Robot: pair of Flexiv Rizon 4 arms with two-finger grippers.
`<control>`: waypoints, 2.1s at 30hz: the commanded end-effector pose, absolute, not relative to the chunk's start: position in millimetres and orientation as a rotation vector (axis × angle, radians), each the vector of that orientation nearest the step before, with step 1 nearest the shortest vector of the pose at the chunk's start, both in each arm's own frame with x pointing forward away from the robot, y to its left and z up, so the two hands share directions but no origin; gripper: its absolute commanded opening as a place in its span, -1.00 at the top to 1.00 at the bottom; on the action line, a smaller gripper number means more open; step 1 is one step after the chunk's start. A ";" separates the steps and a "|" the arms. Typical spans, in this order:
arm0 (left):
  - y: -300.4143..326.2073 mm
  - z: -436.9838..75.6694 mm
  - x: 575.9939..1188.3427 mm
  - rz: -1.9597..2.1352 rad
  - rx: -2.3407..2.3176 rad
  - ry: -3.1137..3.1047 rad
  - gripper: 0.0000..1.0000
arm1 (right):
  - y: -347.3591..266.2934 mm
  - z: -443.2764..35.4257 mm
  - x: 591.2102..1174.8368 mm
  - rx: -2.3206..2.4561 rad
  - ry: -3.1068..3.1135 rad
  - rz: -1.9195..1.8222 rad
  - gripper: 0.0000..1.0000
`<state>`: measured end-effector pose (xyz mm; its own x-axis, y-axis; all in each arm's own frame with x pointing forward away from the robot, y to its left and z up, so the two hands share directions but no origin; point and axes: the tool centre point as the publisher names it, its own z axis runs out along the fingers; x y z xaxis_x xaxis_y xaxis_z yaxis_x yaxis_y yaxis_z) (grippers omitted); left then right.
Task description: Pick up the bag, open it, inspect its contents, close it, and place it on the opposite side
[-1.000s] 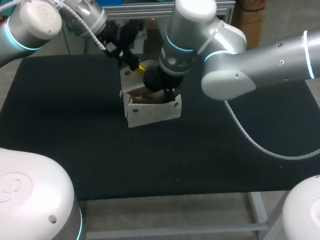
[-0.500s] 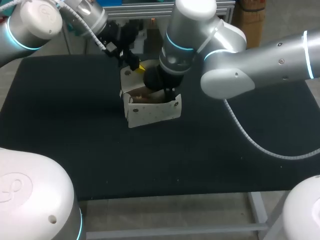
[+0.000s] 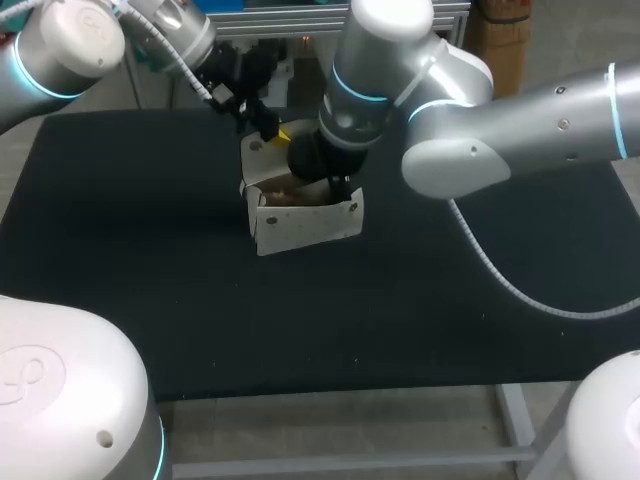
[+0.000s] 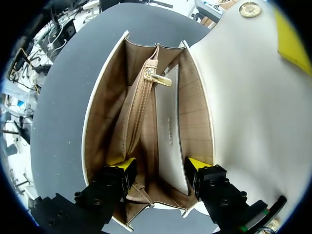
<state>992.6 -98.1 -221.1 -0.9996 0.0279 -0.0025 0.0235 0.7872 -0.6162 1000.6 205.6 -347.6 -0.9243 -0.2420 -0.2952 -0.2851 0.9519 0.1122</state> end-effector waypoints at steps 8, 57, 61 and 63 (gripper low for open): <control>-102.6 -220.7 989.3 1.020 -0.051 -2.959 1.00 | 207.5 -349.6 998.2 -0.391 2.778 0.224 1.00; -99.5 -209.5 979.9 1.036 -0.053 -2.905 1.00 | 183.6 -240.8 937.0 -0.290 2.341 0.267 1.00; -100.2 -211.0 980.9 1.020 -0.048 -2.881 1.00 | 177.5 -235.1 924.4 -0.285 2.309 0.264 1.00; -100.7 -215.2 985.5 1.018 -0.039 -2.851 1.00 | 173.8 -234.1 919.3 -0.279 2.301 0.268 1.00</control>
